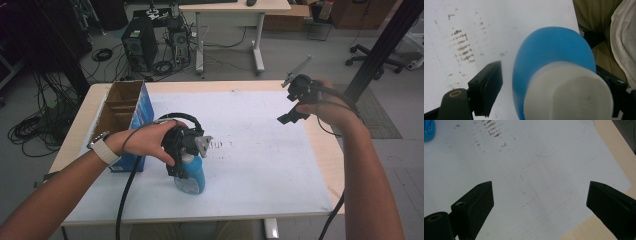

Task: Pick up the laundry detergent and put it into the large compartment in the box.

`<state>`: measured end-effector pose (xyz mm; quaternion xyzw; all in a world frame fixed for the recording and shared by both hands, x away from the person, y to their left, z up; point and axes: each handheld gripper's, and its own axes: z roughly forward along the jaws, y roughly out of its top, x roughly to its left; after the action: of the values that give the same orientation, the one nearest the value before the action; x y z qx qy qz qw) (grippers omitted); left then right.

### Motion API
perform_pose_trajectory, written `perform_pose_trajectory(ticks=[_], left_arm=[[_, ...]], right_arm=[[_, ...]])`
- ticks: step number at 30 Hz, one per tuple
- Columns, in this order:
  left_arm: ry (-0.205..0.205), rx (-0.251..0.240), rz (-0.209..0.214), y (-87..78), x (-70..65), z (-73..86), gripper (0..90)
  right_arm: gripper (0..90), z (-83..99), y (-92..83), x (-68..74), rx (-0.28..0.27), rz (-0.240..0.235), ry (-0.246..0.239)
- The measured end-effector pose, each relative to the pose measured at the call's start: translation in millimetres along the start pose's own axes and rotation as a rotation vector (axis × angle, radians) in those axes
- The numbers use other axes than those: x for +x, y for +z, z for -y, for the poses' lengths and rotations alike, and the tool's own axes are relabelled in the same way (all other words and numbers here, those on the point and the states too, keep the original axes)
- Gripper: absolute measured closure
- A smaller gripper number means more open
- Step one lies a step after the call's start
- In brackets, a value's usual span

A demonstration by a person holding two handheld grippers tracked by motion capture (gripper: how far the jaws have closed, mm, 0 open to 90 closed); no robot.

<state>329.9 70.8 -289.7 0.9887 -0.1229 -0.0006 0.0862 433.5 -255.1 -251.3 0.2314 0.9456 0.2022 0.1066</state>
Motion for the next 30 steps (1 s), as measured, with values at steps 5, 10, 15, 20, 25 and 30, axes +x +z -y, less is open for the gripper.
perform_pose_trajectory(ticks=[5,10,15,20,25,30], left_arm=[[0.002,-0.003,0.009,0.5,0.6,-0.2,25.0],[-0.001,-0.007,0.016,0.1,1.3,0.4,27.5],[0.004,-0.013,0.028,0.1,0.8,0.7,31.0],[0.011,-0.017,0.042,-0.2,0.0,1.0,35.4],[0.017,-0.019,0.041,-0.3,-0.6,1.2,37.0],[0.019,-0.018,0.038,-0.3,-0.8,0.9,37.1]], right_arm=[[7.5,0.0,0.1,0.1,0.002,0.001,0.000],[7.5,0.2,0.3,-0.1,0.003,0.000,0.000],[7.5,0.6,1.1,-0.4,0.002,-0.001,-0.001],[7.5,0.6,1.1,-0.5,0.002,-0.001,0.001],[7.5,0.7,1.3,-0.4,0.002,-0.001,0.001],[7.5,0.7,1.2,-0.2,0.003,-0.001,0.001]])
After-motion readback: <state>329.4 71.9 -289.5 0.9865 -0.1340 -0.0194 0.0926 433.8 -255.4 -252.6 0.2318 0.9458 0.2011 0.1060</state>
